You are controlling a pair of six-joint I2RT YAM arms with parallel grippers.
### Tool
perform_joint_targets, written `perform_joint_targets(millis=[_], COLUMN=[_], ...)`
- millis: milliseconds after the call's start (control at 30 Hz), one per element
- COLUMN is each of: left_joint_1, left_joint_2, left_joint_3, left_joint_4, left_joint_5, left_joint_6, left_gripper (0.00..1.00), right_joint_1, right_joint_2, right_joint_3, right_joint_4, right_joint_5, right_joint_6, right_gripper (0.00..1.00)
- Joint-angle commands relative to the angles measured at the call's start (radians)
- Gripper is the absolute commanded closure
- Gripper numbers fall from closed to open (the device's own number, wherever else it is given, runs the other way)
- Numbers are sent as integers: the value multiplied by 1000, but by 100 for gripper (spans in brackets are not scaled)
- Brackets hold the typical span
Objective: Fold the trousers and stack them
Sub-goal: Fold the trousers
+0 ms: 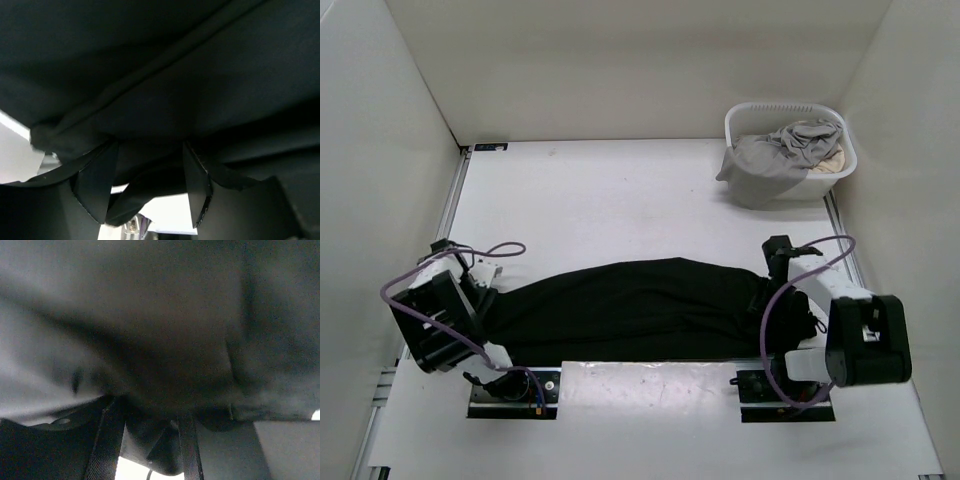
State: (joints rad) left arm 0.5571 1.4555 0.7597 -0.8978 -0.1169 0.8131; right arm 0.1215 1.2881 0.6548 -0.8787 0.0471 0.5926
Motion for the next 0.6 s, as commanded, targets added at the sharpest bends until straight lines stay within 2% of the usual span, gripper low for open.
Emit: perform_joint_targets(millis=[0,100,200,300,433,467,567], left_joint_1=[-55,-56,-77,-123,-160,-170,-181], left_joint_2=[58,155,225,261,308,318,328], left_joint_3=[-23,47,180,286,397,418,480], left_joint_4=[112,166,175,175,175,175,165], left_joint_5=[-19,-32,14,26,36,36,36], left_joint_6=[-38,-101,-172,-206,-230,-242,-252], left_gripper=[36,43,45,45,45,43,37], right_joint_1=[3,3,-36,-80,-106,-117,-117], right_joint_2=[95,220,312,398,531,549,589], right_joint_3=[2,52,153,253,462,542,630], right_joint_4=[85,110,154,164,144,135,106], right_joint_5=[-1,90,187,264,286,286,251], right_joint_6=[24,24,49,58,23,-6,-45], right_gripper=[53,54,55,59,60,60,56])
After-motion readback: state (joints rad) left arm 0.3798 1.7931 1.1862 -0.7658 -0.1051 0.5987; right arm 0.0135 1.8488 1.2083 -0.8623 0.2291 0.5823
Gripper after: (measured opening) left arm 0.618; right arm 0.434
